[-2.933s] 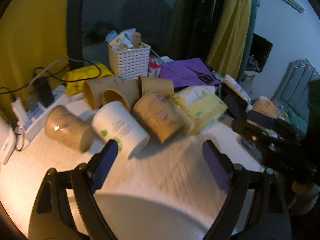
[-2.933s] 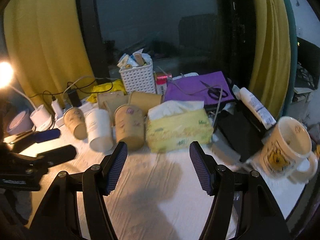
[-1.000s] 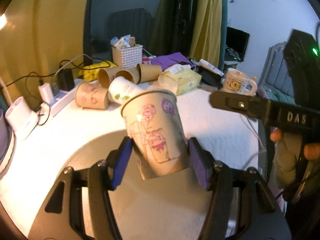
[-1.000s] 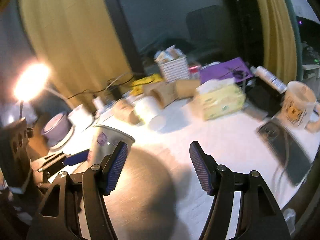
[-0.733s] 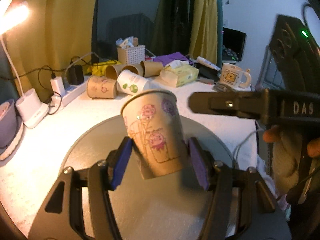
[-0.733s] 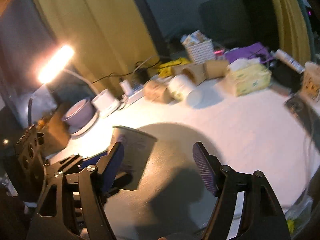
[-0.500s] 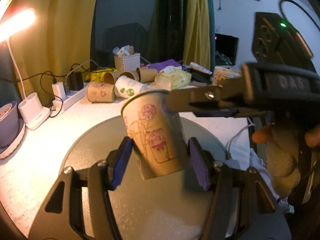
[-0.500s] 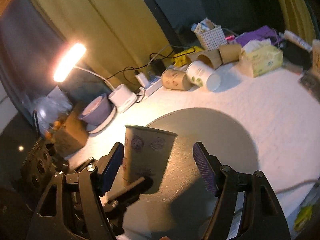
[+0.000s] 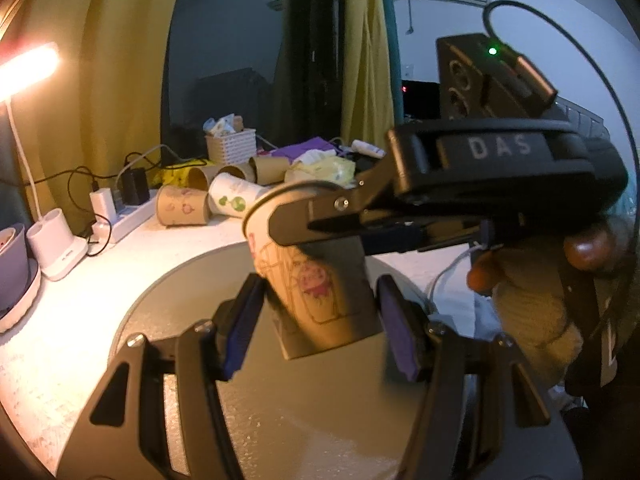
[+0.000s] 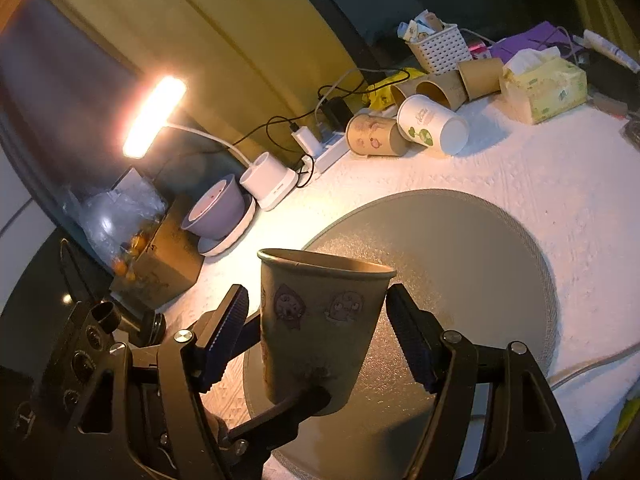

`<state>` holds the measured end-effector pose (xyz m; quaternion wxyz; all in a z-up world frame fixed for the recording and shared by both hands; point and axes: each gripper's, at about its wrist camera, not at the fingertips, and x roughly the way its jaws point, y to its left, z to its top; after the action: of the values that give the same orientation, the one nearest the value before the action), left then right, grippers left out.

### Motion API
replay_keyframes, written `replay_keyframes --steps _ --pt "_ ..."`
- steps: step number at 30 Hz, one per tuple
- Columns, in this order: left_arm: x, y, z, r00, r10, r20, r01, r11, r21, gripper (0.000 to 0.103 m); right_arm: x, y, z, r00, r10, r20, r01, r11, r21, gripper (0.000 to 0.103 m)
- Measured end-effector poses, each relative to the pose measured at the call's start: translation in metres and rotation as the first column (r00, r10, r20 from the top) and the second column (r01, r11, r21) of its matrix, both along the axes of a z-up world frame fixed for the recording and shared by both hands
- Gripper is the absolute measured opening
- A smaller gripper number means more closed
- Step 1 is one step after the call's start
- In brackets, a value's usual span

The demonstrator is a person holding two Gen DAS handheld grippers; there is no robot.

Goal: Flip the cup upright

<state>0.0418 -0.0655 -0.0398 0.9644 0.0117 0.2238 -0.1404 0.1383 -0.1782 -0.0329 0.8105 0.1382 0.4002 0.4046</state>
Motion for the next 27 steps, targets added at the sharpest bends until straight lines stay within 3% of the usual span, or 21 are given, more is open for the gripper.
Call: replay_keyframes --steps 3,10,12,14,17,20,22,27 --pt "-0.001 0.002 0.000 1.000 -0.004 0.001 0.004 1.000 -0.008 0.059 0.003 -0.001 -0.003 1.000 0.000 -0.010 0.000 1.000 0.009 0.069" --pt "0.002 0.007 -0.001 1.000 0.001 -0.027 -0.002 0.999 -0.038 0.060 0.006 0.003 -0.005 1.000 0.006 0.002 -0.006 1.000 -0.004 0.068" --pt "0.004 0.008 -0.003 0.999 -0.003 -0.052 0.000 0.999 -0.049 0.066 0.008 0.005 -0.005 1.000 -0.003 0.011 0.004 1.000 -0.018 0.068" --pt "0.008 0.011 -0.005 0.997 0.004 -0.077 -0.009 0.998 -0.069 0.074 0.011 0.005 -0.004 0.999 -0.033 0.034 0.034 0.999 -0.041 0.068" --pt "0.014 0.020 -0.009 0.992 0.036 -0.119 -0.049 0.993 -0.105 0.075 0.017 0.007 -0.001 0.989 -0.094 0.117 0.106 0.989 -0.098 0.068" --pt "0.026 0.035 -0.017 0.974 0.103 -0.200 -0.132 0.982 -0.136 0.075 0.023 0.011 -0.001 0.961 -0.151 0.233 0.196 0.963 -0.185 0.068" --pt "0.031 0.047 -0.022 0.959 0.148 -0.240 -0.189 0.969 -0.159 0.075 0.031 0.015 -0.007 0.953 -0.160 0.257 0.216 0.954 -0.207 0.068" --pt "0.038 0.080 -0.033 0.907 0.262 -0.329 -0.339 0.918 -0.205 0.075 0.035 0.030 -0.018 0.918 -0.162 0.361 0.274 0.919 -0.284 0.068"
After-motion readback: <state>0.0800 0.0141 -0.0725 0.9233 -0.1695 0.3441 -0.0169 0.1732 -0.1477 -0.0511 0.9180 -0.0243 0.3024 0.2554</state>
